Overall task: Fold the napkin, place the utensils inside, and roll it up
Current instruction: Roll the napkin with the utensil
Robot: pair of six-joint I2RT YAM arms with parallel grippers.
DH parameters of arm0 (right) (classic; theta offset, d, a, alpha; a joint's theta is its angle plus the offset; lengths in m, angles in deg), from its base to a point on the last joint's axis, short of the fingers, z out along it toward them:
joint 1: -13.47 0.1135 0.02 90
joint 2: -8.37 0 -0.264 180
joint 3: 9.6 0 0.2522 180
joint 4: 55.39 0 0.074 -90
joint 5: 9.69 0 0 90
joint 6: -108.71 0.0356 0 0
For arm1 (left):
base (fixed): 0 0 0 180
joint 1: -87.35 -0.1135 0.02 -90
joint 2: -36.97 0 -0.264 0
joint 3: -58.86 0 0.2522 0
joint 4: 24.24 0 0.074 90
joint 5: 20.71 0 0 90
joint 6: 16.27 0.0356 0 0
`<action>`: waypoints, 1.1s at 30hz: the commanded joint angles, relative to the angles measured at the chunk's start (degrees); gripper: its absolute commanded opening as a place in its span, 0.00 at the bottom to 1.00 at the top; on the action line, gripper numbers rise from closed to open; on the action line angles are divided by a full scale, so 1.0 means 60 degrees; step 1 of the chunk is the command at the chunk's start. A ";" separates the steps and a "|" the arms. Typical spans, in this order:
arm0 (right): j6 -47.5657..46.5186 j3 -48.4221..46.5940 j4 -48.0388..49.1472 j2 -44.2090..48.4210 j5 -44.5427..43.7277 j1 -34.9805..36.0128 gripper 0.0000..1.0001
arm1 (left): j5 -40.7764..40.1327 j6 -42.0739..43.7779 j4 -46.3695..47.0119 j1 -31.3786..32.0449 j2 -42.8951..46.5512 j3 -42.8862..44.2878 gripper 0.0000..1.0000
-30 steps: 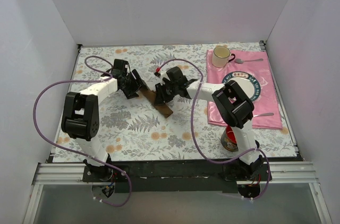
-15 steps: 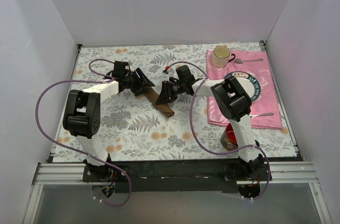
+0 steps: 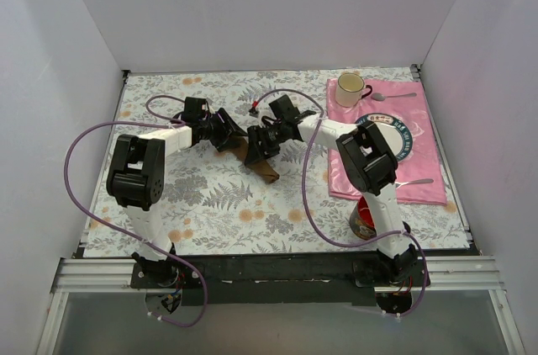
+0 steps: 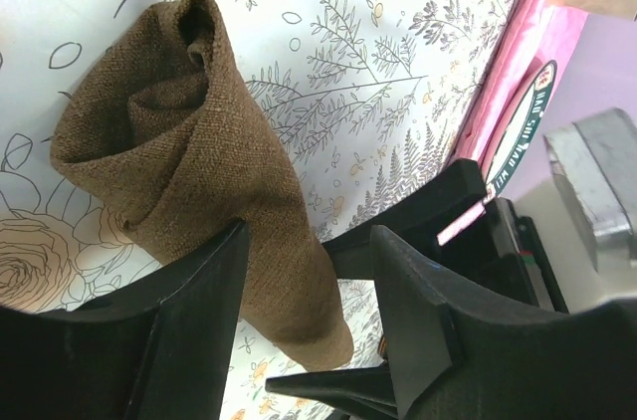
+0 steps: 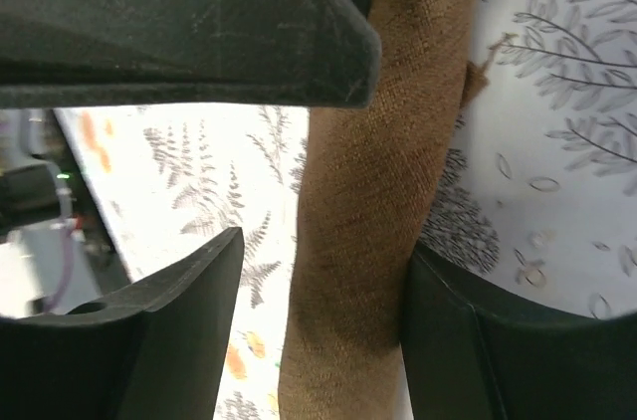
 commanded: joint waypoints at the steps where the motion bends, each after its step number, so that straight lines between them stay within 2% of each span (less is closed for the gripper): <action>1: -0.1518 -0.0581 -0.2444 0.0503 -0.2004 0.0063 0.68 | -0.0797 0.0306 -0.0472 -0.0021 -0.0306 0.0040 0.52; 6: -0.1606 0.0442 -0.2284 0.0986 -0.2984 0.0078 0.65 | -0.0914 0.0467 -0.0648 -0.0007 -0.0335 0.0187 0.52; 12: -0.1694 0.1556 -0.1845 0.1324 -0.3719 0.0223 0.43 | -0.0958 0.0599 -0.0824 -0.0007 -0.0452 0.0333 0.52; 13: -0.1694 0.1572 -0.1844 0.1353 -0.3792 0.0282 0.35 | -0.0973 0.0599 -0.0853 -0.0007 -0.0452 0.0348 0.52; 16: -0.1971 0.1252 -0.2092 0.1484 -0.4596 0.0575 0.31 | -0.1017 0.0673 -0.1116 -0.0007 -0.0525 0.0581 0.52; 17: -0.2146 0.1120 -0.2137 0.1543 -0.5004 0.0750 0.31 | -0.0944 0.0658 -0.1161 -0.0007 -0.0526 0.0641 0.52; 18: -0.2249 0.0988 -0.2239 0.1631 -0.5226 0.0839 0.42 | -0.0929 0.0673 -0.1248 -0.0021 -0.0526 0.0685 0.52; 21: -0.2702 0.0519 -0.2240 0.2041 -0.6426 0.1351 0.63 | -0.0914 0.0673 -0.1511 -0.0007 -0.0540 0.0904 0.53; 24: -0.3434 0.0386 -0.1890 0.2217 -0.7832 0.1937 0.71 | -0.0710 0.0644 -0.1979 -0.0007 -0.0847 0.1285 0.53; 29: -0.4052 -0.0111 -0.1728 0.1735 -1.0115 0.2888 0.76 | -0.0752 0.0526 -0.2654 -0.0007 -0.1301 0.1739 0.53; 33: -0.4272 -0.0317 -0.1449 0.1297 -1.0633 0.3212 0.78 | -0.0944 0.0497 -0.2845 -0.0007 -0.1390 0.1769 0.54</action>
